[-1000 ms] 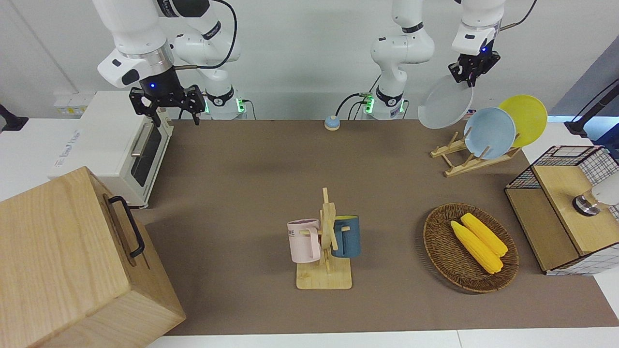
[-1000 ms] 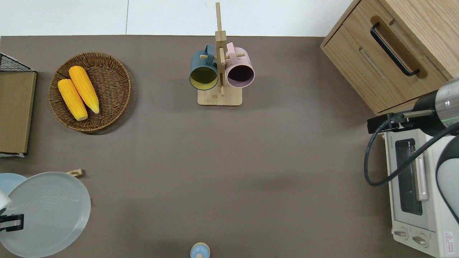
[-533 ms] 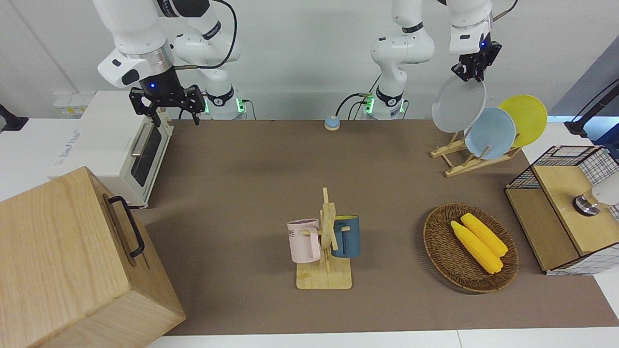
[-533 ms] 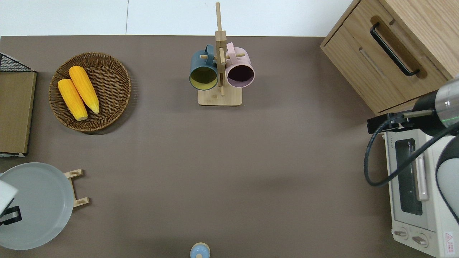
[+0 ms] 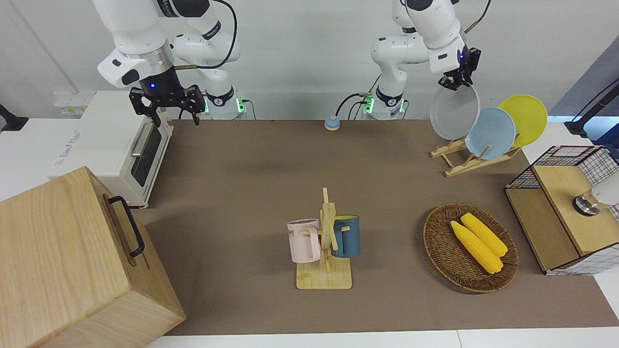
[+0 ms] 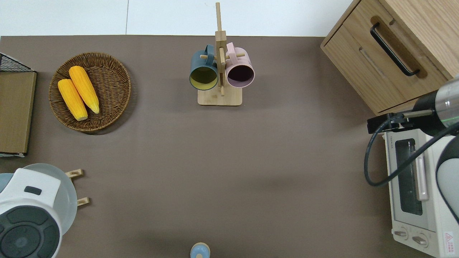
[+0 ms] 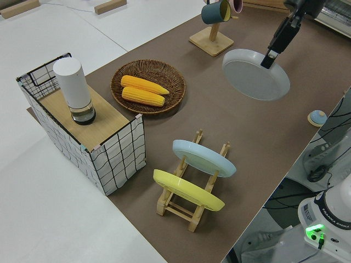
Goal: Pick gray plate from table and place it on lower plate rack with left arm
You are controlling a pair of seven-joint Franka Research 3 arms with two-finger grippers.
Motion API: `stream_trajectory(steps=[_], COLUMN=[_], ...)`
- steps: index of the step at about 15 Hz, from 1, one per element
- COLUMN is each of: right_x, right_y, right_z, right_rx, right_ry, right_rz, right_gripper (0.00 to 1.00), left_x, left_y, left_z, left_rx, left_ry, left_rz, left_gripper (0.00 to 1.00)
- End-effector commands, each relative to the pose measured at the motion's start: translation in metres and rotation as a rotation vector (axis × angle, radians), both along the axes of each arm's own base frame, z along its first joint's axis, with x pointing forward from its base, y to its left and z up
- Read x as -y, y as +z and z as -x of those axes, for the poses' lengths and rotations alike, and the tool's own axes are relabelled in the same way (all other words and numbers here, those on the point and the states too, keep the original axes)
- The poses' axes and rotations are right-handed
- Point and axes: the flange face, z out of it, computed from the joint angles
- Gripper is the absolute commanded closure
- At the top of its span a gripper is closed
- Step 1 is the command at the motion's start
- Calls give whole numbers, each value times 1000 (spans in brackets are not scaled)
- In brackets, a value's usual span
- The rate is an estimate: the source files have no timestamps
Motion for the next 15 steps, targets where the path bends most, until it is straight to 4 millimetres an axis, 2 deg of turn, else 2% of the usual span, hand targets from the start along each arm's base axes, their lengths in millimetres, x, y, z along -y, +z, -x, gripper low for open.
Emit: stream_trajectory(steps=[1, 5, 11, 13, 15], right_x=[2, 2, 2, 2, 2], right_y=[3, 3, 3, 3, 3], right_z=[-1, -1, -1, -1, -1], right_rx=[-4, -4, -4, -5, -5], right_ry=[-16, -16, -16, -16, -16], right_rz=[1, 1, 1, 1, 1], right_gripper=[17, 17, 17, 17, 17], left_x=[-7, -16, -19, -20, -21], left_y=[-19, -42, -68, -84, -90], left_z=[2, 3, 1, -1, -2], left_rx=[-2, -23, -24, -25, -30], left_ry=[42, 46, 69, 81, 77], left_rz=[-82, -162, -181, -187, -199], left_gripper=[1000, 1000, 1000, 1000, 1000])
